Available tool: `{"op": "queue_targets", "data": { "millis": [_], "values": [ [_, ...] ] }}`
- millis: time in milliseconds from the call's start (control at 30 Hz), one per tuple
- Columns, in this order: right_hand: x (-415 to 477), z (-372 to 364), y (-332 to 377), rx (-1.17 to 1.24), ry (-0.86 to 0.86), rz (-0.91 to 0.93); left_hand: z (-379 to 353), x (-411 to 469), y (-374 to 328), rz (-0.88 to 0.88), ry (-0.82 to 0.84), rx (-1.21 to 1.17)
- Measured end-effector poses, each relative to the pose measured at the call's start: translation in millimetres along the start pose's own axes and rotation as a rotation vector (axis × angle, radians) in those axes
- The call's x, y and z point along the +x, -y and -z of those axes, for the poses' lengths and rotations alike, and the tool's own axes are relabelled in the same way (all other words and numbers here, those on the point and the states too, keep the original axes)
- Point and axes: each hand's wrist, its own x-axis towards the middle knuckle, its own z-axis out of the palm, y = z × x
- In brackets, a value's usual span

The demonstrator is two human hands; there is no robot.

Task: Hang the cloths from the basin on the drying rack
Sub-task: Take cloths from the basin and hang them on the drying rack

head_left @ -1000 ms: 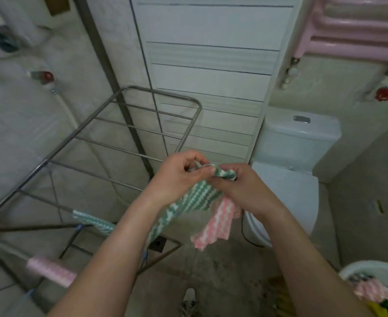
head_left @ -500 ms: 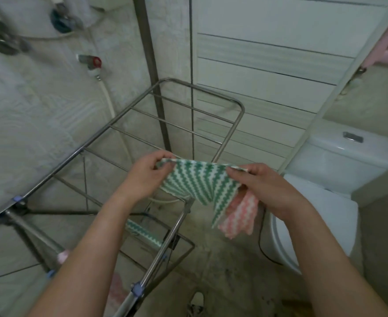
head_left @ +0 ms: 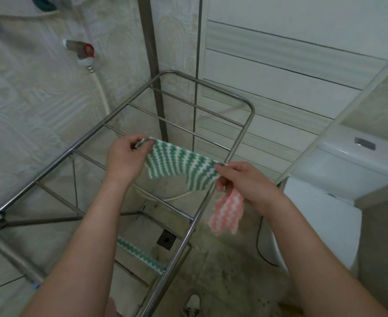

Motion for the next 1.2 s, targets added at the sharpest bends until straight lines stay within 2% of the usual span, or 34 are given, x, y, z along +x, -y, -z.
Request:
{"op": "queue_targets", "data": {
  "millis": [133, 200, 333, 467, 600, 700, 767, 900, 1000, 1200],
  "values": [
    [25.4, 6.9, -9.1, 0.102, -0.06, -0.086, -19.4, 19.3, 11.8, 0.089, 0.069, -0.016],
    [38.3, 9.4, -17.5, 0.056, -0.154, -0.115, -31.9, 28.7, 17.9, 0.125, 0.084, -0.02],
    [60.9, 11.3, -33.4, -0.008, -0.37, -0.136, -56.5, 45.1, 18.4, 0.09, 0.089, 0.113],
    [80.4, 11.6, -41.1, -0.043, -0.491, -0.129, -80.9, 58.8, 15.0, 0.138, 0.108, 0.107],
    [97.7, 10.3, -43.3, -0.118, -0.504, -0.113, -93.0, 63.5, 23.0, 0.238, 0.228, -0.039],
    [98.3, 6.7, -50.6, -0.267, -0.476, -0.03, -88.9, 57.5, 39.5, 0.209, 0.097, 0.044],
    [91.8, 3.7, -58.3, -0.365, -0.396, 0.031, -84.4, 50.6, 52.5, 0.264, 0.009, 0.096],
    [78.0, -5.4, -63.9, -0.68, -0.242, 0.104, -82.5, 41.8, 66.8, 0.421, 0.129, -0.054],
    [76.8, -10.9, -65.0, -0.834, -0.282, 0.134, -84.5, 41.7, 68.3, 0.446, 0.163, -0.156],
    [78.3, -15.8, -65.6, -0.754, -0.383, 0.07, -77.0, 45.1, 68.1, 0.344, 0.112, 0.002]
  ]
}}
